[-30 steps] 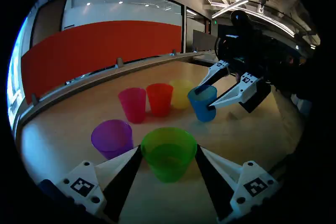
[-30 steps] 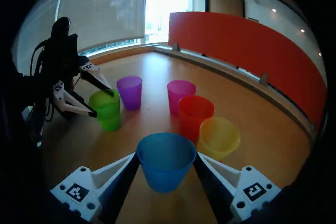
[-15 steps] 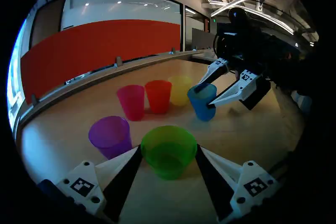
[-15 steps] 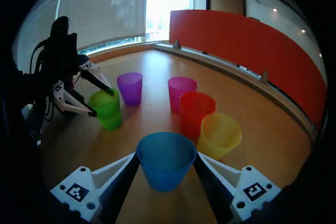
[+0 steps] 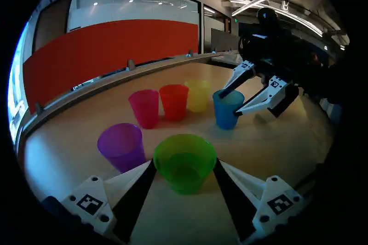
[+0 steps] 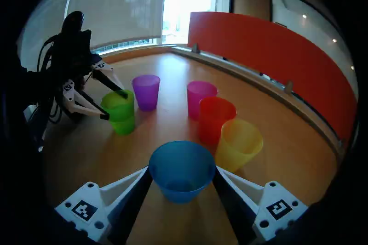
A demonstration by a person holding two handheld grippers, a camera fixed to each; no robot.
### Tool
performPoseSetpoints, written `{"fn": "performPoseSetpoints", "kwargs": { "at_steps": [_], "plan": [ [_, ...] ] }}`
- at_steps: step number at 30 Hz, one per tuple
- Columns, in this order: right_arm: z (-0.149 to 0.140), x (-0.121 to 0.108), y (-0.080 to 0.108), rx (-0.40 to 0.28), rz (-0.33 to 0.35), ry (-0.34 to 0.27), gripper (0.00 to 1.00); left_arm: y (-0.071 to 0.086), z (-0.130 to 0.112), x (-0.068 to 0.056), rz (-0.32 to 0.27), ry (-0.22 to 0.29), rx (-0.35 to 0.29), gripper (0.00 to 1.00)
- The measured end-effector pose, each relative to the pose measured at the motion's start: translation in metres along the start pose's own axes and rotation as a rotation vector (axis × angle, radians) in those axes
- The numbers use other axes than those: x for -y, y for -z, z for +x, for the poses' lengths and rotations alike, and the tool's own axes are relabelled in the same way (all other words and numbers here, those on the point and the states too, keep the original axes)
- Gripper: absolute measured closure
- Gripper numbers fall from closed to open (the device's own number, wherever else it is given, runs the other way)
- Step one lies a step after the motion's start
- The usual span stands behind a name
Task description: Pour water
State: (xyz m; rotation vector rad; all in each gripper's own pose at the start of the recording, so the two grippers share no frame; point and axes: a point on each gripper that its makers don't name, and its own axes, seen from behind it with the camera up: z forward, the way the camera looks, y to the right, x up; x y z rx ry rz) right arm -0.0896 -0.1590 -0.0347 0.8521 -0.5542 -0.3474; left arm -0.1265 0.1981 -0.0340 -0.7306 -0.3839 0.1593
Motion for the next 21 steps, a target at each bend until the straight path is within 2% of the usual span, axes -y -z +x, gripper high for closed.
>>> {"fn": "performPoseSetpoints", "kwargs": {
  "at_steps": [12,15,21],
  "plan": [
    [-0.013,-0.001,0.007,0.031,-0.021,0.008,0.04,0.005,-0.005,-0.001,0.013,-0.037,0.027,0.11],
    [-0.014,0.0,0.008,0.031,-0.02,-0.002,0.0,0.006,-0.004,-0.001,0.011,-0.033,0.026,0.12],
    [-0.018,0.001,0.014,0.034,-0.028,-0.015,0.0,0.013,-0.008,0.001,0.014,-0.032,0.041,0.11]
  ]
}}
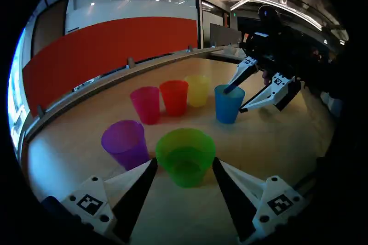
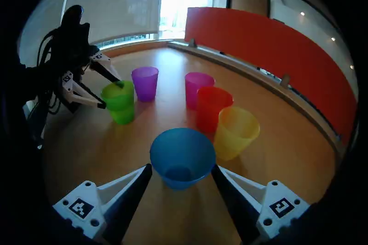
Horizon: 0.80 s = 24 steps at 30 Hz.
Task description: Pour water
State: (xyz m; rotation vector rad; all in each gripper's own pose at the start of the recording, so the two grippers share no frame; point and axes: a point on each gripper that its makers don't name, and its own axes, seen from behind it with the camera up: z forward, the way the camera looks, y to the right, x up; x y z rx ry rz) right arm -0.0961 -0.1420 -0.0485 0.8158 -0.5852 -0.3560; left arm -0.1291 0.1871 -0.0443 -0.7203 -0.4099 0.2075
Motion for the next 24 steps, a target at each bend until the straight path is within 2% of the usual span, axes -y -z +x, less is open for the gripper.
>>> {"fn": "performPoseSetpoints", "kwargs": {
  "at_steps": [6,12,18,24],
  "plan": [
    [-0.007,-0.002,0.01,0.001,-0.024,-0.01,0.0,0.007,-0.009,0.002,0.021,-0.008,0.017,0.11],
    [-0.014,-0.003,0.026,-0.007,-0.054,-0.033,0.0,0.02,-0.009,0.005,0.047,0.004,0.003,0.11],
    [-0.019,-0.007,0.046,-0.028,-0.102,-0.061,0.0,0.039,-0.008,0.014,0.103,0.032,-0.022,0.11],
    [-0.018,-0.012,0.065,-0.079,-0.171,-0.093,0.0,0.059,-0.005,0.025,0.176,0.068,-0.058,0.11]
  ]
}}
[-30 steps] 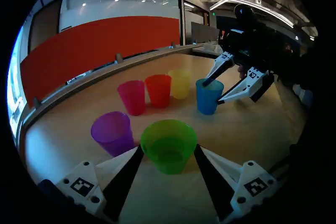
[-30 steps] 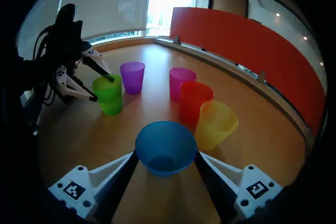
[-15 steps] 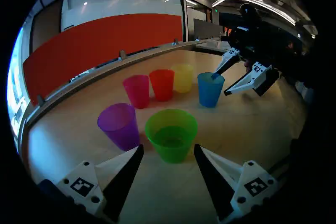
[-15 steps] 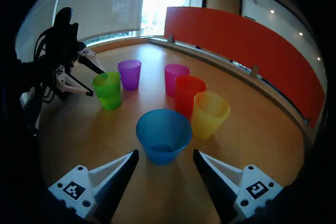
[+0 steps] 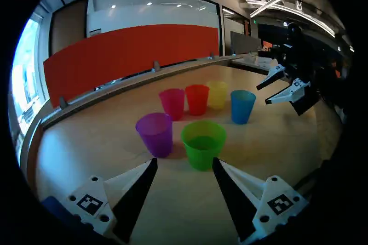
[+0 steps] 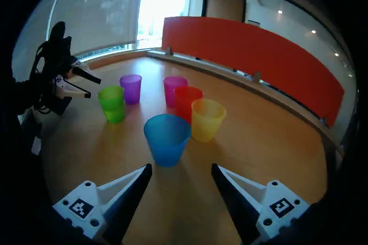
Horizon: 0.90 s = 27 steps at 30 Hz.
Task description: Pour water
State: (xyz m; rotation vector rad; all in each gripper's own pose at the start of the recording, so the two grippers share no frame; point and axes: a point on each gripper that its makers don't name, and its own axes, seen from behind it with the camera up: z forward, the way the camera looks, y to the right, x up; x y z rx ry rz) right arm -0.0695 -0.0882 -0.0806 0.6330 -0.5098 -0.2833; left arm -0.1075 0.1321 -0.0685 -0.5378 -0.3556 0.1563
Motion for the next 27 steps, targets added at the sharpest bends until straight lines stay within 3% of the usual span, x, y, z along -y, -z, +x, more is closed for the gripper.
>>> {"fn": "performPoseSetpoints", "kwargs": {
  "at_steps": [12,21,27],
  "plan": [
    [0.013,-0.012,0.024,-0.117,-0.142,-0.056,0.0,0.031,0.003,0.03,0.146,0.102,-0.087,0.11],
    [0.021,-0.03,0.037,-0.221,-0.281,-0.133,0.0,0.049,0.003,0.05,0.267,0.135,-0.145,0.12],
    [0.022,-0.044,0.04,-0.255,-0.37,-0.141,0.0,0.057,0.012,0.061,0.32,0.17,-0.2,0.12]
  ]
}}
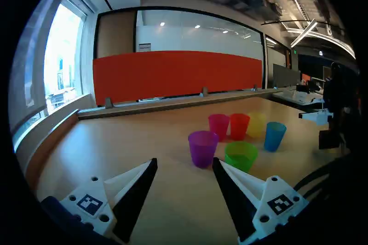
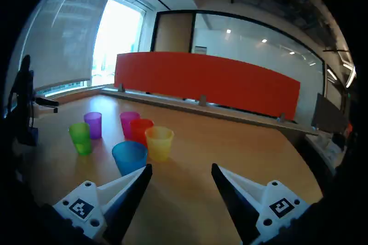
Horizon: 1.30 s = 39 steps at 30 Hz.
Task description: Pour water
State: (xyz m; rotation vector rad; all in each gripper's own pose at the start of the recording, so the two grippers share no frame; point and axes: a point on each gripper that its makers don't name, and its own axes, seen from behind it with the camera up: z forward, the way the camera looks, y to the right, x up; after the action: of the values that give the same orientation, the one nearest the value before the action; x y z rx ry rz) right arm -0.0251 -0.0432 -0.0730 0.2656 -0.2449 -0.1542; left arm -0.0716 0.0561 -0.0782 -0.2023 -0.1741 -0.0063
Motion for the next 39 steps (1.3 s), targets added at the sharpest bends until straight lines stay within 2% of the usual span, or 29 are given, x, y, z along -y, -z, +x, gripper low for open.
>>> {"fn": "performPoseSetpoints", "kwargs": {
  "at_steps": [6,17,26,33,39],
  "plan": [
    [0.013,-0.012,-0.004,-0.059,-0.074,-0.014,0.0,0.0,0.012,0.014,0.061,0.023,-0.056,0.12],
    [0.039,-0.031,-0.014,-0.153,-0.175,-0.044,0.0,0.001,0.04,0.028,0.126,0.066,-0.15,0.11],
    [0.055,-0.044,-0.022,-0.208,-0.24,-0.062,0.0,-0.003,0.056,0.037,0.17,0.057,-0.211,0.11],
    [0.055,-0.05,-0.026,-0.212,-0.258,-0.081,0.0,-0.006,0.064,0.042,0.189,0.073,-0.247,0.12],
    [0.053,-0.055,-0.027,-0.204,-0.274,-0.091,0.0,-0.009,0.067,0.052,0.226,0.072,-0.266,0.12]
  ]
}}
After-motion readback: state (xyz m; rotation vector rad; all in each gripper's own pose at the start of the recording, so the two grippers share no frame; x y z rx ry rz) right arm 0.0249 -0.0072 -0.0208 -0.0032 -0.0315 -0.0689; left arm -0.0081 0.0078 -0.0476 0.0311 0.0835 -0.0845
